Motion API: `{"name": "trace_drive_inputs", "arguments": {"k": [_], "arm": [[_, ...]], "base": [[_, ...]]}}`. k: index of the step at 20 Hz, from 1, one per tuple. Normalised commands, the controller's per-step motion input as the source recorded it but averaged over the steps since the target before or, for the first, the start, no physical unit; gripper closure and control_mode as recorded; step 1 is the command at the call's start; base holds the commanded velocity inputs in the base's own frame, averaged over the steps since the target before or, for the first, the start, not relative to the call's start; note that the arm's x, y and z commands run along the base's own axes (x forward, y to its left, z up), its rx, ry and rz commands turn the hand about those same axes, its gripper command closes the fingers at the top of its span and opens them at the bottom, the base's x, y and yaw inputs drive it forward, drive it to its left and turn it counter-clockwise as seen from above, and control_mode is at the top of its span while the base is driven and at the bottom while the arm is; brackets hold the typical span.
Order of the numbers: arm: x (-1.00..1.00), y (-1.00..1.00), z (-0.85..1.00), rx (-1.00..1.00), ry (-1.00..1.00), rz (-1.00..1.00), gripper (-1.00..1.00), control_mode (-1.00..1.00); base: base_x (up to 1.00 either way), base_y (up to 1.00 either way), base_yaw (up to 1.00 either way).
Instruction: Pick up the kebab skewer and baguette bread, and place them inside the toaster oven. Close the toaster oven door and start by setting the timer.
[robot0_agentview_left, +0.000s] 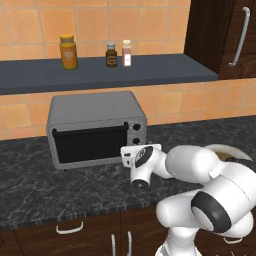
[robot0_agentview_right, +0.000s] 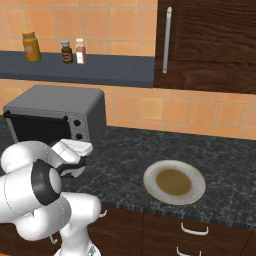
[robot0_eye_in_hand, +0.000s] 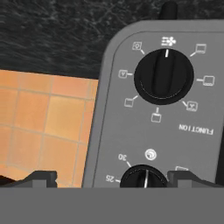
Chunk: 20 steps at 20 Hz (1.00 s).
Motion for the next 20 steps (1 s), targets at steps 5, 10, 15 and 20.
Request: {"name": "trace_drive_inputs", "arguments": {"k": [5,10,15,20], "arm": [[0.03,-0.01,0.00,0.00,0.00,0.00,-1.00,-1.00],[0.00,0.00,0.04,0.00,0.00,0.01,-1.00,-1.00],[-0.01,0.11,0.09,0.00,0.00,0.00,-1.00,-1.00],[0.00,0.22,0.05,0.00,0.00,0.00,-1.00,-1.00]], "base": [[0.00,0.00,0.00],[0.00,0.00,0.00],[0.00,0.00,0.00],[0.00,0.00,0.00]]}}
